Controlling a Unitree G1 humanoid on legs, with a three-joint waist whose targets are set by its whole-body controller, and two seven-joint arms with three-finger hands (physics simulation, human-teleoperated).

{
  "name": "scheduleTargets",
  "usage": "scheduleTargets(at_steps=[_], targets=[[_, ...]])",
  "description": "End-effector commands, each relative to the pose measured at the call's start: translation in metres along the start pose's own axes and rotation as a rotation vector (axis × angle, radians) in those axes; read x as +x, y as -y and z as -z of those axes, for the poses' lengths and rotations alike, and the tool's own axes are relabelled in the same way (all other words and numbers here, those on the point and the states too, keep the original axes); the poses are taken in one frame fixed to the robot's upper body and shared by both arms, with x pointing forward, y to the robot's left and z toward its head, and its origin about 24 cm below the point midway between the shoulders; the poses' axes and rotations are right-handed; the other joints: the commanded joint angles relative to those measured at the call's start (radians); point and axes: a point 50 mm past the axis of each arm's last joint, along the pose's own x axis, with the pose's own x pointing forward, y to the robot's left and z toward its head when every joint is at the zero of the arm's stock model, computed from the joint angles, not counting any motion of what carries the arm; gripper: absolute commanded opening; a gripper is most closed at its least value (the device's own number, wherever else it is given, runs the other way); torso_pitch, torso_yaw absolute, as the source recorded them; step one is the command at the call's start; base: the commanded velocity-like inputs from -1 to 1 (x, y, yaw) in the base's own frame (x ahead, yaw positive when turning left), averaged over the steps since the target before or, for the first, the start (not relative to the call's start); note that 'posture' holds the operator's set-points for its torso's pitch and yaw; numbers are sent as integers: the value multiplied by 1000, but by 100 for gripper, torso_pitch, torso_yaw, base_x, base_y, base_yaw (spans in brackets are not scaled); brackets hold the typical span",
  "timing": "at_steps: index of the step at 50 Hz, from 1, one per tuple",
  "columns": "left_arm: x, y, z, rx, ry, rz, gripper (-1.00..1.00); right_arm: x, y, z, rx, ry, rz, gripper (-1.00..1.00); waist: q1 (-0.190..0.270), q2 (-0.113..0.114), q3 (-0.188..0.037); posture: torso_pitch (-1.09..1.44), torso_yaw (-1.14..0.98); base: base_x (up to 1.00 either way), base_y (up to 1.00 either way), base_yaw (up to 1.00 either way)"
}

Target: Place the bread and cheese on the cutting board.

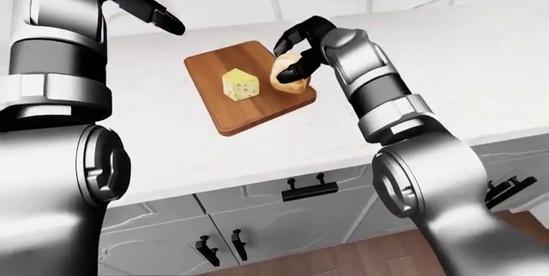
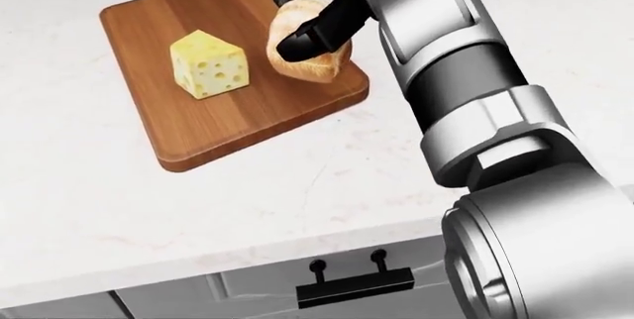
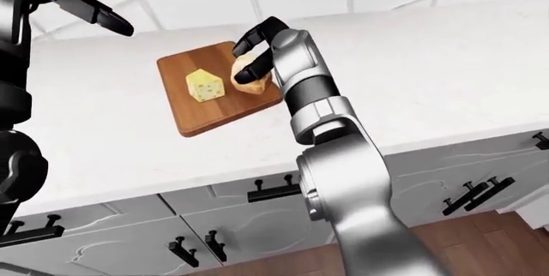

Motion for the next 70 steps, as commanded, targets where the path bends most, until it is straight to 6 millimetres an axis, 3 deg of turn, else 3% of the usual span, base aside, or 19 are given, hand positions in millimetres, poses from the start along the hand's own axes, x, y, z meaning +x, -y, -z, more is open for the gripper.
scheduleTargets(at_steps=[1,18,38,39,40,55,62,70], targets=[[-6,-14,-19,6,78,-57,100,-11,10,-31,-23,119,46,-95,0,5,-37,0,0,0,0,0],[-2,-3,-11,-2,68,-46,100,-11,-2,-41,-36,135,25,-95,1,8,-41,0,0,0,0,0],[-2,-3,-8,5,69,-51,100,-3,-13,-28,-29,117,18,-90,0,9,-43,0,0,0,0,0],[-2,-3,-8,0,68,-49,100,-4,-14,-28,-27,117,18,-7,0,9,-43,0,0,0,0,0],[-1,-2,-9,1,70,-49,100,-4,-7,-27,-16,120,36,100,0,10,-43,0,0,0,0,0],[-2,-6,-9,-7,72,-59,100,-7,1,-31,-5,128,53,100,-1,7,-43,0,0,0,0,0],[-6,-7,-20,-59,109,-55,100,-23,35,-47,86,213,108,100,2,4,-39,0,0,0,0,0],[-26,0,-33,-315,246,-70,100,-59,79,-60,180,348,196,100,4,-8,-29,0,0,0,0,0]])
